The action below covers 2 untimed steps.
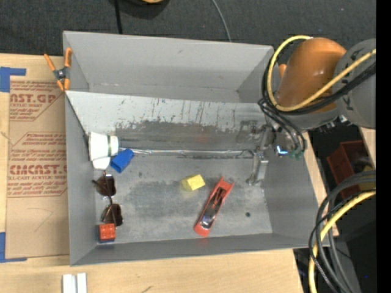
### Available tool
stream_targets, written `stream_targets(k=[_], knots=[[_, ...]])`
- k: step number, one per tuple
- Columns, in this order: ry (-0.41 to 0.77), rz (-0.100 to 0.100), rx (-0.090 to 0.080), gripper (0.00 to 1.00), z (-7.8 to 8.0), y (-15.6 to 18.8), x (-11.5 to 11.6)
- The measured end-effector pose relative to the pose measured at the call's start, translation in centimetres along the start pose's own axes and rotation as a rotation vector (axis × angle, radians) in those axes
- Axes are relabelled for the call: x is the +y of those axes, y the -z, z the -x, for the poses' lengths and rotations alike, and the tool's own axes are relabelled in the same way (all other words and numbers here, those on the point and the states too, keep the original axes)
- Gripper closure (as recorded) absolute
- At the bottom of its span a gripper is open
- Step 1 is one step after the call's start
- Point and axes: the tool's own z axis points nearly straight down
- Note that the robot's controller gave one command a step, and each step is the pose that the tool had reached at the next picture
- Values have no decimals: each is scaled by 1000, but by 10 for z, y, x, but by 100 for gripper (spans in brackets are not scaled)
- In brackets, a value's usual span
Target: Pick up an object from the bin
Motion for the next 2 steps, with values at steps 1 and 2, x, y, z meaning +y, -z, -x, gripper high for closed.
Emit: stream_targets(k=[1,2], knots=[[1,-1,-7,0,1,5,0],[63,-2,-11,0,-2,-24,17]])
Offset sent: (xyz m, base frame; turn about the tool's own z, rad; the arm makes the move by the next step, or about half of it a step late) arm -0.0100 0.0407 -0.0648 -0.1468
